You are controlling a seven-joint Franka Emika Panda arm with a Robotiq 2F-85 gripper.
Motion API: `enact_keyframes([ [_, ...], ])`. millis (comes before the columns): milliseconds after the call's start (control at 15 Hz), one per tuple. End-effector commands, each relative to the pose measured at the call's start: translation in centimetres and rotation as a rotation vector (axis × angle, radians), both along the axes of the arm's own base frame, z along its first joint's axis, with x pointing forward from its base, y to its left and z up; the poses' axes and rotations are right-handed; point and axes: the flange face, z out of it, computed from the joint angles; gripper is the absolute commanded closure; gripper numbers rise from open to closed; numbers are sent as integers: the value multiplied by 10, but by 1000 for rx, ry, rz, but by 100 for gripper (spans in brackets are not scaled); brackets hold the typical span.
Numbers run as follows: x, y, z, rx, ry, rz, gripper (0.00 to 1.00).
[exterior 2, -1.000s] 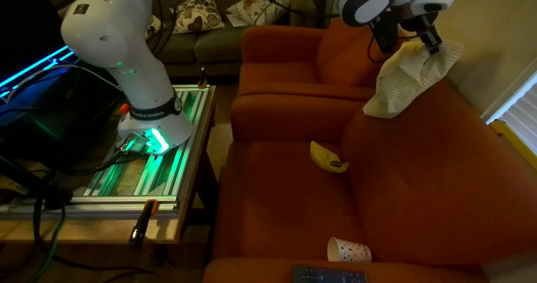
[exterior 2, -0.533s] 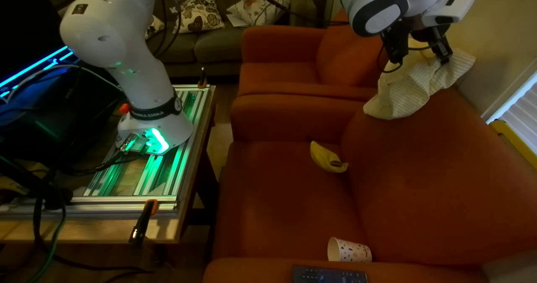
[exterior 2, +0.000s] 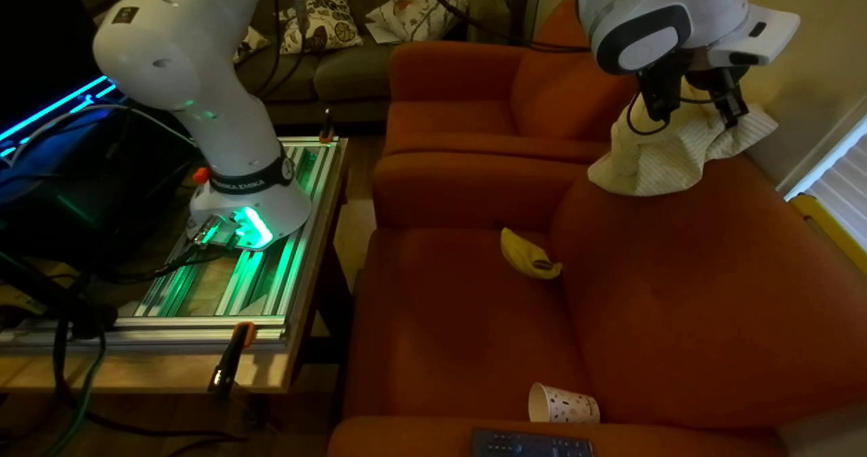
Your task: Move the yellow case to the seat, then move the towel to the top of the chair
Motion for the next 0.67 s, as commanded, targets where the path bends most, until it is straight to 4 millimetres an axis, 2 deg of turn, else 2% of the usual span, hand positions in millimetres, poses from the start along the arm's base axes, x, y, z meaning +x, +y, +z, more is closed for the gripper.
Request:
enact_keyframes([
  [0, 20, -9, -10, 5, 30, -22, 97],
  [200, 24, -11, -9, 7, 38, -23, 97],
  [267, 24, -10, -7, 4, 34, -22, 86],
  [333, 24, -9, -5, 4, 33, -21, 63],
  [467, 21, -8, -2, 2, 24, -18, 59],
  [600, 19, -7, 3, 0, 12, -15, 45],
])
